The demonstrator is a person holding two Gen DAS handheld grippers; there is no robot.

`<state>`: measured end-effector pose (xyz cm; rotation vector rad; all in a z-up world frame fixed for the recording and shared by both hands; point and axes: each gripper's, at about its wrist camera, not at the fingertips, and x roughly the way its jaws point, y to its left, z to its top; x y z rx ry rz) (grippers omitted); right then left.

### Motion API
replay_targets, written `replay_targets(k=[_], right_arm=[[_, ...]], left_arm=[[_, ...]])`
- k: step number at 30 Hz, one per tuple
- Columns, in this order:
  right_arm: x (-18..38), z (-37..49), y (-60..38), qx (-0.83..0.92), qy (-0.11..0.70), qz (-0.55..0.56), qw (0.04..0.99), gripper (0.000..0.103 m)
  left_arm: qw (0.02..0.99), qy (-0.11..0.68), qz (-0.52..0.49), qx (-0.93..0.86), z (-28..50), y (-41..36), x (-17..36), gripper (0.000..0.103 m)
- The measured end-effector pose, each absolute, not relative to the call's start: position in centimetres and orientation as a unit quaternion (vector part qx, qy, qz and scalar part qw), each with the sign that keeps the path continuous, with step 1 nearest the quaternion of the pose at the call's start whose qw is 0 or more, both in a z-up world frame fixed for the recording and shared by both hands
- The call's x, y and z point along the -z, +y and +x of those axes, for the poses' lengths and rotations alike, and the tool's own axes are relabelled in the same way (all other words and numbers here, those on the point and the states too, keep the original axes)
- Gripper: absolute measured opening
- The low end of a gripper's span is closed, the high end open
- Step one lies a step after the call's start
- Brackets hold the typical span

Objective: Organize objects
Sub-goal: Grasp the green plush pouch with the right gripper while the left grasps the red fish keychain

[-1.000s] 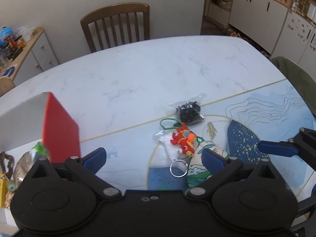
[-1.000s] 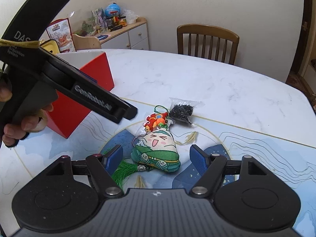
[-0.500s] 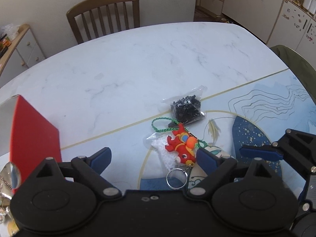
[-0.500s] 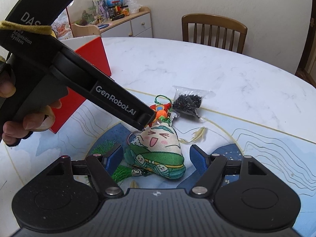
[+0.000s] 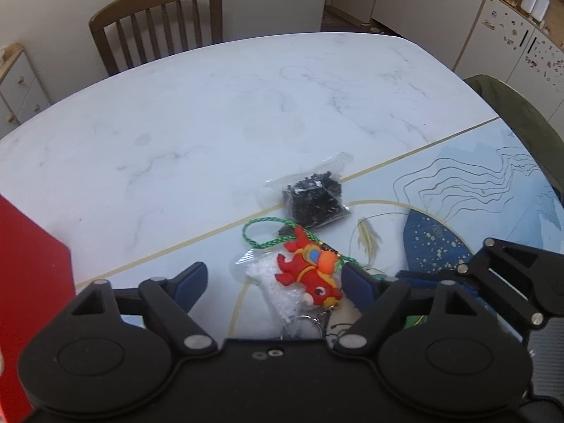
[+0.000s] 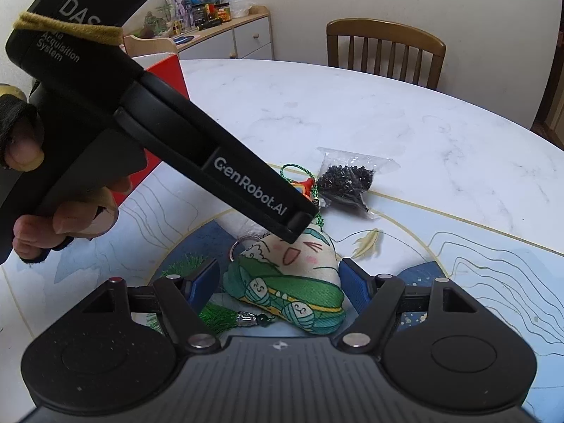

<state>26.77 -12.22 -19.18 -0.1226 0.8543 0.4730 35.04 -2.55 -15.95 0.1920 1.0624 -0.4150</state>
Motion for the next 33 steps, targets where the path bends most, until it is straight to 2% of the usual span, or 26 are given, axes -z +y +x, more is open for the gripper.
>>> replay_targets(k=[7,17,23,25,28,33], right_arm=[[19.6,27.0,-12.4,-0.226,0.411,-0.056,0.881,0.074],[19.8,27.0,-12.6,-0.227,0.409,-0.053,0.882,0.068],[19.6,26.7,-12.5,-0.228,0.406,-0.053,0.883,0.061],[19.5,26.6,-12.5,-0.228,0.403,-0.055,0.885,0.054],[19.4,26.5,-12.6,-0.227,0.404,-0.054,0.885,0.051],[19.0,26.1,-12.7,-0.231,0.397,-0.056,0.887,0.041]], left_arm=[[0.839,0.491,0.094,0.217,34.8,-2.9,16.1,0.061],[0.842,0.472,0.112,0.238,34.0,-3.7,16.1,0.039],[0.844,0.469,0.113,0.234,33.8,-3.7,15.9,0.038],[0.845,0.470,0.106,0.230,33.9,-3.7,15.8,0.038],[0.848,0.472,0.092,0.224,33.9,-3.1,15.4,0.038],[0.856,0.467,0.071,0.210,33.3,-1.8,13.9,0.038]])
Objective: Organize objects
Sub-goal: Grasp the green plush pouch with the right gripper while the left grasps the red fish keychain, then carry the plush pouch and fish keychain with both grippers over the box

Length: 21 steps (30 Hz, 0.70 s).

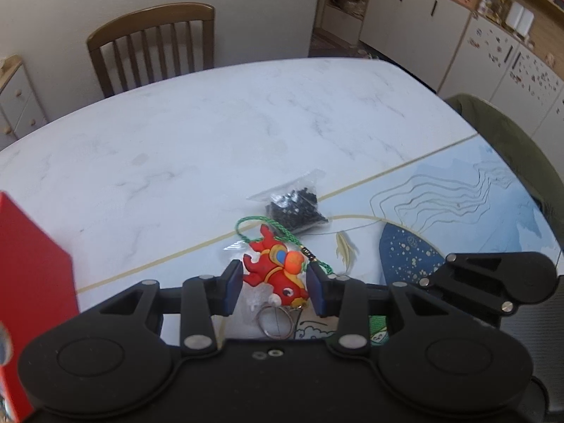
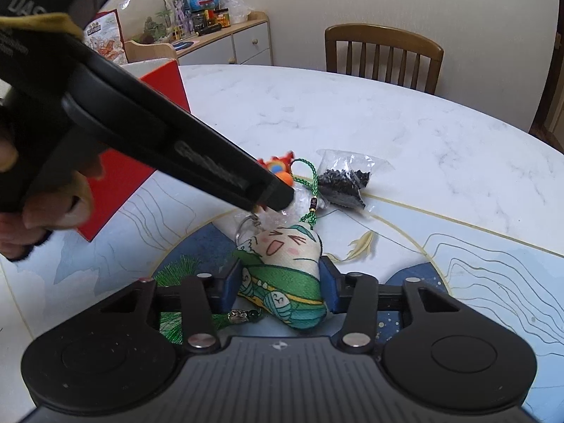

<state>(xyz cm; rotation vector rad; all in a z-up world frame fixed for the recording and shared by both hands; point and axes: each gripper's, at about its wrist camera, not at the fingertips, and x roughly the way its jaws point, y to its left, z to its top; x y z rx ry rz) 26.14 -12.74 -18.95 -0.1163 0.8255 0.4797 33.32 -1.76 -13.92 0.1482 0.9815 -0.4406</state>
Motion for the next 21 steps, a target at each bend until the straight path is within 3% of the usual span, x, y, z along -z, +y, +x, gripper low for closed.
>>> replay_targets(k=[12,21], right_arm=[[16.6,23.7,-12.9,-0.242,0.369,-0.057,0.896,0.027],[13.6,22.0,-12.7,-0.257,0.347,-0.052,0.901,0.023]], left_arm=[[0.870,0.461,0.043,0.169,29.9,1.3,10.7,0.038],[0.880,0.454,0.021,0.142,26.8,3.7,8.5,0.038]])
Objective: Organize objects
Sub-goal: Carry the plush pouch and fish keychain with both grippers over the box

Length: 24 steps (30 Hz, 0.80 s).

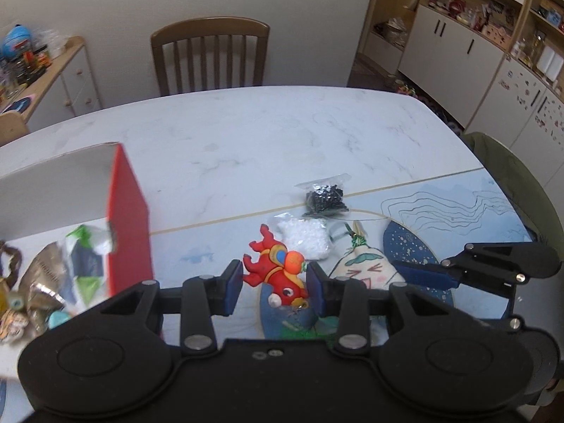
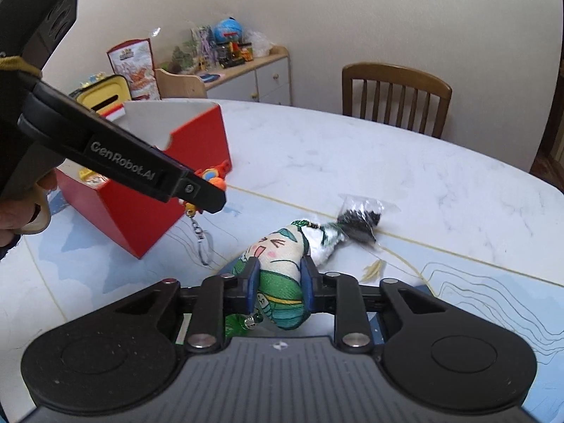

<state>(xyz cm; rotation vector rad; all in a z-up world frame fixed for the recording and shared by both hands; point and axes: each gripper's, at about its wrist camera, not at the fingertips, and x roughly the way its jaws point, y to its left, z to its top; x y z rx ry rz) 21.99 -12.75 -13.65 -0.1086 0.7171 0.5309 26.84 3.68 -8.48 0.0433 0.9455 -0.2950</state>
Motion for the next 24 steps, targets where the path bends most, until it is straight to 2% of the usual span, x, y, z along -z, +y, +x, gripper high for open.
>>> replay_targets(k=[24], right_arm=[[1.4,20.1,-6.7,-0.270,0.285,-0.026,0.919,0.022]], left_arm=[[0.898,0.423,0.005,0.119,23.7,14.3,2.2,0.038]])
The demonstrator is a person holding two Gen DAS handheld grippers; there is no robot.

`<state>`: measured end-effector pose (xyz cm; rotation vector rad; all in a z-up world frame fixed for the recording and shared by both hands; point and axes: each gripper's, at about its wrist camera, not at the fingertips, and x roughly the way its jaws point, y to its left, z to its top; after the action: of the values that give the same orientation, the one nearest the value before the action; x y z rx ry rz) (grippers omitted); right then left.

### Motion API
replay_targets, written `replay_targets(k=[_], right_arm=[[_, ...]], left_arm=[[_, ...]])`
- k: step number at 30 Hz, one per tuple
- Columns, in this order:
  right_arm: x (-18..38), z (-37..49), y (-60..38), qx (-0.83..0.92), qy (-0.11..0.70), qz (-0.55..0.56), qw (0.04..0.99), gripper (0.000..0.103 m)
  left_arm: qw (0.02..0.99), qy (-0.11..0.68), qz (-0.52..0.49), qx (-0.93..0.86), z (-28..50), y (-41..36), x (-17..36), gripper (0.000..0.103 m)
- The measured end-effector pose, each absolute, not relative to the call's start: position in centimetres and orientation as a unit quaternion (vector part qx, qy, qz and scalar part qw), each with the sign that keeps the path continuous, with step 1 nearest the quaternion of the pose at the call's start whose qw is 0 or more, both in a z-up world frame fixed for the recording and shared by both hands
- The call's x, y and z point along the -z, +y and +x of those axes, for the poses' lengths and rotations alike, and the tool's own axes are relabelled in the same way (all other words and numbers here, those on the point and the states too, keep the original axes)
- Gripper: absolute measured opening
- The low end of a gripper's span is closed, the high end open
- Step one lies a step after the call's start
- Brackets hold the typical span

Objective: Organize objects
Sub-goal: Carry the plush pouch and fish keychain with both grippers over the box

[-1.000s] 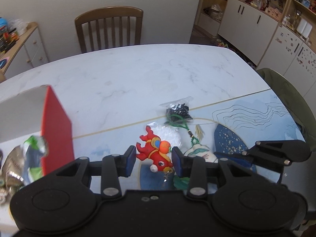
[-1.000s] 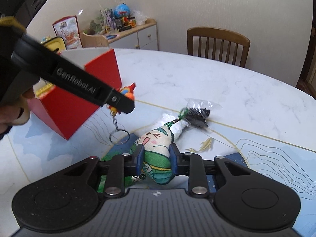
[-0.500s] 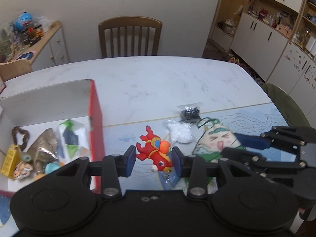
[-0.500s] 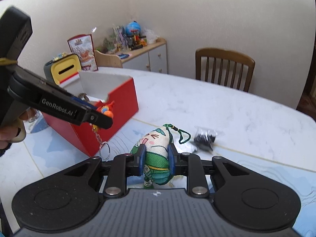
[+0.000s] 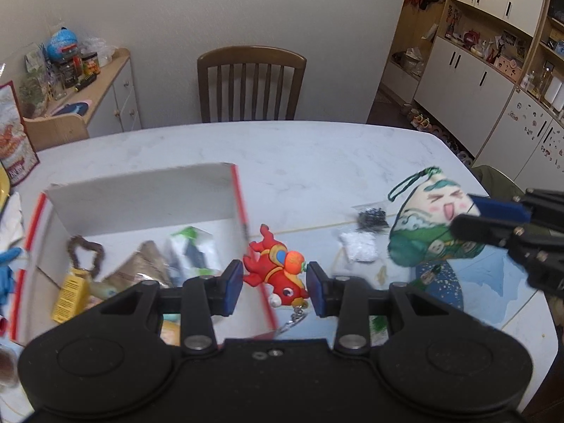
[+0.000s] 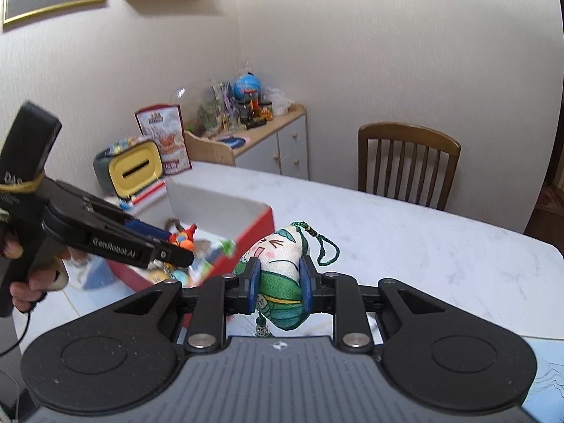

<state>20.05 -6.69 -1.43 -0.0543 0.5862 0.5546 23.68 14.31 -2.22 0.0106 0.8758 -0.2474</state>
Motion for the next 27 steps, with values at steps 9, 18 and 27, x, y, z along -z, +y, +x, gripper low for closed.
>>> replay_targets(k=[9,18,27], right_arm=[[-1.6,21.2,-0.7,-0.274,0.267,-0.017,0.924,0.022],[-2.4,23.1,5.7,-0.285,0.268,-0.013,0.920,0.022],[-1.7,25.2,11.7,-0.300,0.274,-0.024,0.913,0.023]], left_arm=[[0.902,0.416,0.017,0.110,24.4,20.4,-0.2,0.038],[0.905,0.414,0.023,0.100,25.8,25.5,-0.6,0.038],[0.899,0.428,0.026,0.086,27.1,29.2,0.9,0.038]])
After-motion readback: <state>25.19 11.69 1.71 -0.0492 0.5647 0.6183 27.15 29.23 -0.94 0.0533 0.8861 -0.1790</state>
